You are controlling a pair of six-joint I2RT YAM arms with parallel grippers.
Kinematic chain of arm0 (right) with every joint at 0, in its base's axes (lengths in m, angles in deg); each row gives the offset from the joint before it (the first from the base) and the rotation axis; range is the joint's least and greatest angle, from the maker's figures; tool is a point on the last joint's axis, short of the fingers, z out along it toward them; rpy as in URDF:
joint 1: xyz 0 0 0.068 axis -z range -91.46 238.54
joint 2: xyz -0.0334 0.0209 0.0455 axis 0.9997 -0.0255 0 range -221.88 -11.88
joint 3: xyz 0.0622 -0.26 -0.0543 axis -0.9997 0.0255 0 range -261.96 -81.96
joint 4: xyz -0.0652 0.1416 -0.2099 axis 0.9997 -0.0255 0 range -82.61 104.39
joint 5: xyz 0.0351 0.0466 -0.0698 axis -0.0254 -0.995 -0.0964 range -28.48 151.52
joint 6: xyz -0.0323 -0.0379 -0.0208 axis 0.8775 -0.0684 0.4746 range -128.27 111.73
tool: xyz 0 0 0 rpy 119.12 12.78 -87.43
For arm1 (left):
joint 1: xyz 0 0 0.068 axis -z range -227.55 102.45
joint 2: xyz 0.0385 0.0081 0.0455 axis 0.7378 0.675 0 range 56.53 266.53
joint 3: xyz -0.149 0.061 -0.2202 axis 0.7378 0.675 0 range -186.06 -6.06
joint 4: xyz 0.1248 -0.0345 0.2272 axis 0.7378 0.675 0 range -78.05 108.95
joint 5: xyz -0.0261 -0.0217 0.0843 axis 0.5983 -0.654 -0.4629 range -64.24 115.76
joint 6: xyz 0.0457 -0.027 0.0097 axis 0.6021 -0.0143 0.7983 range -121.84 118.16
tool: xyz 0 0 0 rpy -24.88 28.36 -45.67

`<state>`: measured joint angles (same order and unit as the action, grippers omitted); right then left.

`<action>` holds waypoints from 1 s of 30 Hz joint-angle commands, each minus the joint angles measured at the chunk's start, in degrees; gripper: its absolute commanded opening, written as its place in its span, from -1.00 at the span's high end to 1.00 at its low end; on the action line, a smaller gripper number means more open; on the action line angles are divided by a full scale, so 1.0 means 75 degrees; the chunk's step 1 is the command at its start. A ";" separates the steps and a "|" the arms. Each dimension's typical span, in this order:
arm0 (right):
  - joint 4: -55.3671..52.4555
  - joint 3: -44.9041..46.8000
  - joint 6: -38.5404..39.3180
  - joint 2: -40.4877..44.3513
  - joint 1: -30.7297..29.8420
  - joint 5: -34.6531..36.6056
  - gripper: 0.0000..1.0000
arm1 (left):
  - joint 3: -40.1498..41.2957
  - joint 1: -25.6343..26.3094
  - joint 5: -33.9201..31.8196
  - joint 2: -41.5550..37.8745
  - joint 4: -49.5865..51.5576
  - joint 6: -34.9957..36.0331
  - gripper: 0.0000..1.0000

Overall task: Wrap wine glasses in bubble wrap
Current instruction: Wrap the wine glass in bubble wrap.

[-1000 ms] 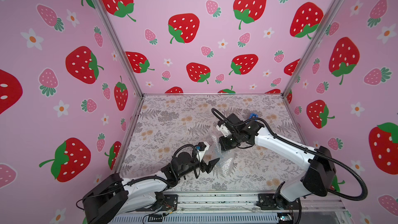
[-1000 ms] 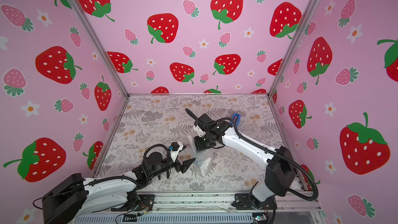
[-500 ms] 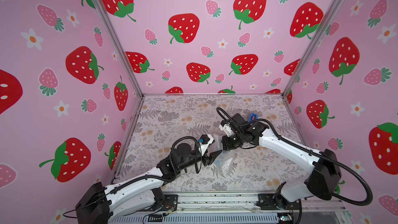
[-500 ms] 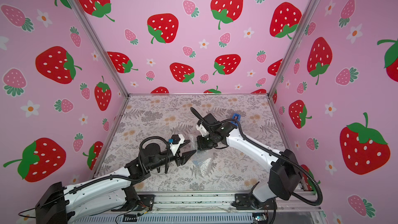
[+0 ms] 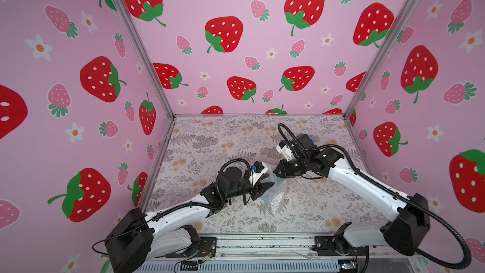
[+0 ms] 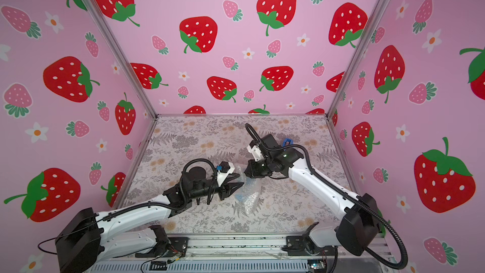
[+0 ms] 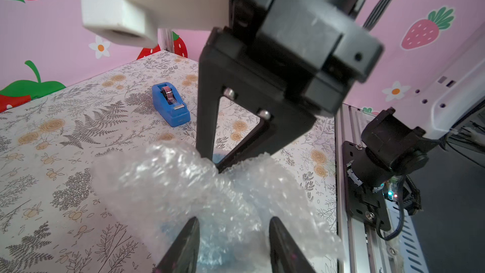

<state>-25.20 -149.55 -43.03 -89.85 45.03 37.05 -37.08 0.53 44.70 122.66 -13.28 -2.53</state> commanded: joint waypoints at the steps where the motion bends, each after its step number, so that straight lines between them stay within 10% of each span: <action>1: 0.0019 0.0127 -0.0078 0.0148 0.0102 -0.0292 0.67 | -0.0025 -0.0188 0.0459 0.0020 0.0037 0.0129 0.08; 17: 0.0565 -0.0463 -0.0181 0.0481 0.0114 -0.1309 0.66 | 0.0015 -0.0510 0.0785 0.0180 0.0172 0.0279 0.11; 30: -0.0361 -0.0986 0.0421 -0.0360 -0.0281 0.0125 0.62 | -0.0182 -0.0567 0.0897 0.0581 0.0140 0.0235 0.11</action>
<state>-23.52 -155.87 -41.74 -91.43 43.11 32.96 -37.21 -3.47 50.51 125.65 -15.40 -1.59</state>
